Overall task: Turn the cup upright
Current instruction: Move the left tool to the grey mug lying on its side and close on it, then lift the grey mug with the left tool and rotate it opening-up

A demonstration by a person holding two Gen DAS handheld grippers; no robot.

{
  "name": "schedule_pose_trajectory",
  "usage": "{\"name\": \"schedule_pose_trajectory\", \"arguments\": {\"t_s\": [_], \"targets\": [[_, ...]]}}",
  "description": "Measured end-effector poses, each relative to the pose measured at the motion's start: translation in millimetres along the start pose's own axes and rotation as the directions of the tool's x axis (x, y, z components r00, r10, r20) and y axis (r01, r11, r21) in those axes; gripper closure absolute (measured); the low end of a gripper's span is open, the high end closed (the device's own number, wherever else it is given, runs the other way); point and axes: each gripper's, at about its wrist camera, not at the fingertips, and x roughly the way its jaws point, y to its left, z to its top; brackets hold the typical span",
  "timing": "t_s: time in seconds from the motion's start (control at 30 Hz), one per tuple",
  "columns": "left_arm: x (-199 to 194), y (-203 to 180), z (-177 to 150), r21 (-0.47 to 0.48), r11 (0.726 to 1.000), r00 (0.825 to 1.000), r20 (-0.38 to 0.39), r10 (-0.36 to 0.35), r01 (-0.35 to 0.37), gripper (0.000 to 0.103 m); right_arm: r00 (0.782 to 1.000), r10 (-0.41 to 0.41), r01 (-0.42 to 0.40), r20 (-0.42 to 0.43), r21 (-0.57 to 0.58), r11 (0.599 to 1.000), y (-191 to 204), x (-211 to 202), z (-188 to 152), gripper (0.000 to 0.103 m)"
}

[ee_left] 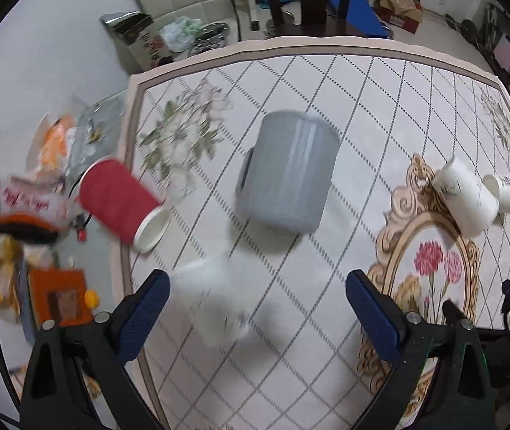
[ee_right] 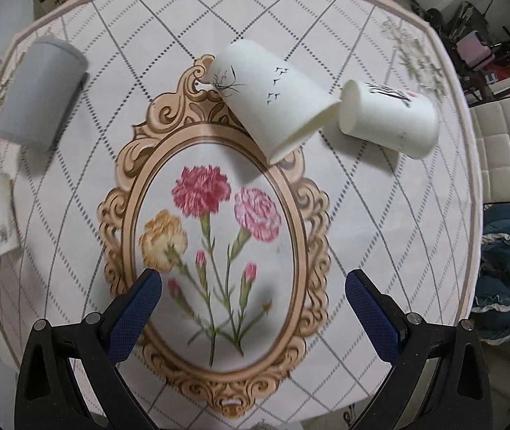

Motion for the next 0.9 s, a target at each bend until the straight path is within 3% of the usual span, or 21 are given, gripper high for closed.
{"name": "schedule_pose_trajectory", "arguments": {"t_s": [0.3,0.67,0.7,0.73,0.77,0.9], "targets": [[49,-27,53,0.093,0.996,0.999,-0.034,0.013,-0.010,0.004,0.999,-0.009,0.009,-0.046,-0.002,1.000,2,29,34,0.000],[91,-50,73,0.169,0.984,0.996,-0.063,0.066,-0.055,0.004,0.998,-0.013,0.014,-0.062,0.012,1.000,-5,51,51,0.000],[92,-50,75,0.171,0.983,0.996,-0.057,0.071,-0.060,0.006,0.998,-0.013,0.013,-0.058,0.012,1.000,-5,52,52,0.000],[93,-50,76,0.172,0.982,0.995,-0.049,0.083,-0.073,0.017,0.998,-0.013,0.014,-0.056,0.012,1.000,-2,53,51,0.000],[94,-49,77,0.177,0.980,0.994,-0.041,0.099,-0.091,0.021,0.998,-0.013,0.013,-0.056,0.011,1.000,-1,53,51,0.000],[94,-45,79,0.173,0.981,0.995,-0.038,0.094,-0.086,0.021,0.999,-0.012,0.012,-0.047,0.008,1.000,-4,57,55,0.000]]}}
